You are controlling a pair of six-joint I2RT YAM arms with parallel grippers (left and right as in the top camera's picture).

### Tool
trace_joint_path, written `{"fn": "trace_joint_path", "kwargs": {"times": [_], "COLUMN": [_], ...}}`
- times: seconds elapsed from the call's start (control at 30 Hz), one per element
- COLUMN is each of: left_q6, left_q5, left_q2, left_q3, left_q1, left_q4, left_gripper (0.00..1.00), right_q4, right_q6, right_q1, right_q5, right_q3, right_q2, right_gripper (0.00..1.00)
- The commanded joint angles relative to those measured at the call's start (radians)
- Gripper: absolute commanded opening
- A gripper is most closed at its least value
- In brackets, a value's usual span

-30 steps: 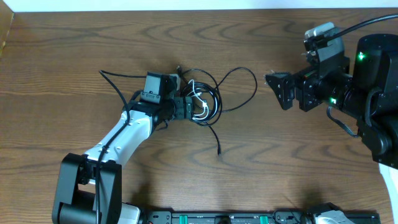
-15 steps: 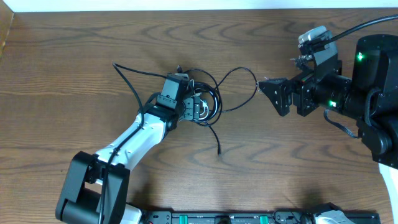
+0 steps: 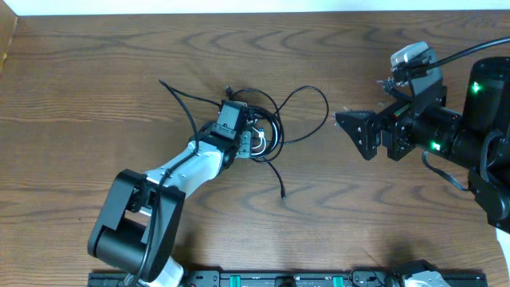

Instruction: Untangle cables

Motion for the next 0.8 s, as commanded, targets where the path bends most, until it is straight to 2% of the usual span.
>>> {"fn": "trace_joint_path", "kwargs": {"times": [0.0, 0.1, 0.2, 0.37, 0.43, 0.47, 0.6, 0.77], "left_q6": [-0.036, -0.041, -0.043, -0.044, -0.047, -0.047, -0.047, -0.05], "left_q5": [0.01, 0.01, 0.013, 0.013, 0.013, 0.012, 0.005, 0.011], "left_q2": [0.001, 0.001, 0.001, 0.001, 0.001, 0.001, 0.001, -0.021], "left_q3": [0.018, 0.019, 0.019, 0.019, 0.019, 0.019, 0.019, 0.05], "left_q1": [-0.028, -0.034, -0.034, -0.034, -0.034, -0.034, -0.034, -0.034], "left_q4": [0.031, 0.035, 0.035, 0.035, 0.036, 0.036, 0.035, -0.021], "left_gripper": [0.52, 0.51, 0.42, 0.39, 0.23, 0.08, 0.08, 0.07], "right_q4": [-0.002, -0.011, -0.012, -0.013, -0.014, -0.016, -0.016, -0.023], "right_q6": [-0.009, -0.01, -0.021, -0.027, -0.027, -0.027, -0.029, -0.035], "right_q1": [0.004, 0.004, 0.004, 0.004, 0.004, 0.004, 0.004, 0.004], "right_q5": [-0.01, -0.01, -0.009, -0.01, -0.009, -0.009, -0.003, 0.138], "right_q3": [0.016, 0.016, 0.016, 0.016, 0.016, 0.016, 0.016, 0.016], "right_q2": [-0.002, -0.002, -0.002, -0.002, -0.002, -0.002, -0.002, 0.005], "right_gripper": [0.99, 0.99, 0.99, 0.99, 0.99, 0.99, 0.99, 0.99]}}
